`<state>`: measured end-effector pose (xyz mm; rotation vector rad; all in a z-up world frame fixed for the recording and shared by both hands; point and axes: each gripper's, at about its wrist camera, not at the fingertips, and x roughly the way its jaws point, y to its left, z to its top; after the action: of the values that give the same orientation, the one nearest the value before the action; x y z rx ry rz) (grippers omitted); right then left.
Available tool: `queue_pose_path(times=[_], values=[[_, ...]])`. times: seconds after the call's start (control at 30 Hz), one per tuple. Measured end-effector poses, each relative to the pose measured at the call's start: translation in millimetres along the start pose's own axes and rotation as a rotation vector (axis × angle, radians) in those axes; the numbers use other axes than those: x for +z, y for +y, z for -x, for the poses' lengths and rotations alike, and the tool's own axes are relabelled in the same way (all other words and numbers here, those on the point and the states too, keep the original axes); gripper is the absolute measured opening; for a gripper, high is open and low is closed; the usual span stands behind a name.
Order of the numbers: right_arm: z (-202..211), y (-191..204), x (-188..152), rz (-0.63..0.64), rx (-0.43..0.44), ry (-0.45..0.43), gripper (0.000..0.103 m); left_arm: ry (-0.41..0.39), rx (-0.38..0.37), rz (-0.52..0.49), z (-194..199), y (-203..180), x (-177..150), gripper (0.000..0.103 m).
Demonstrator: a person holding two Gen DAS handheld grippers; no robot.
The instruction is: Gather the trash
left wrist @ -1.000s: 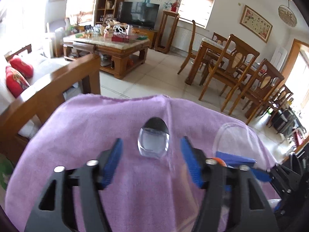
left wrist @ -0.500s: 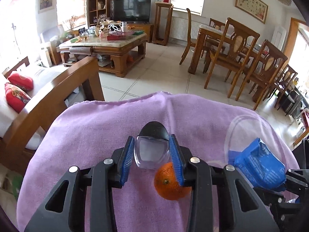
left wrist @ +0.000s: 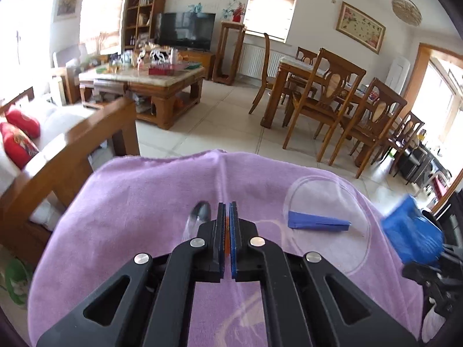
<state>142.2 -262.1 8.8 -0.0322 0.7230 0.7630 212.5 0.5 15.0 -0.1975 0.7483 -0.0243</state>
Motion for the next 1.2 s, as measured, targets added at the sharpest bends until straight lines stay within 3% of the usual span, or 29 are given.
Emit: queue_pose_path(times=[0.07, 0.17, 0.3, 0.4, 0.43, 0.5, 0.73, 0.9, 1.03, 1.2], values=[[27, -2, -6, 0.015, -0.007, -0.022, 0.017, 0.006, -0.039, 0.029, 3, -1, 0, 0.001], [68, -12, -24, 0.001, -0.019, -0.049, 0.017, -0.030, 0.002, 0.039, 13, -4, 2, 0.002], [105, -24, -50, -0.030, -0.029, -0.063, 0.017, 0.065, 0.115, 0.007, -27, 1, 11, 0.007], [123, -30, -68, -0.042, -0.027, -0.069, 0.017, 0.162, 0.145, -0.008, -62, 5, 11, 0.006], [127, -33, -72, -0.045, -0.029, -0.072, 0.017, 0.138, 0.153, -0.033, -62, 4, 12, 0.009], [131, -38, -80, -0.059, -0.023, -0.073, 0.017, 0.120, 0.223, -0.057, -66, 1, 12, 0.009], [114, -41, -81, -0.076, -0.008, -0.061, 0.017, 0.114, 0.249, -0.146, -52, 2, -8, 0.009], [92, -28, -69, -0.074, 0.023, -0.054, 0.017, 0.080, 0.306, -0.351, -49, -7, -26, 0.008], [84, -10, -63, -0.051, 0.028, -0.050, 0.017, 0.062, 0.264, -0.324, -55, 0, -18, 0.000], [88, 4, -62, -0.025, 0.007, -0.054, 0.017, 0.011, 0.113, -0.195, -34, 19, -17, 0.000]])
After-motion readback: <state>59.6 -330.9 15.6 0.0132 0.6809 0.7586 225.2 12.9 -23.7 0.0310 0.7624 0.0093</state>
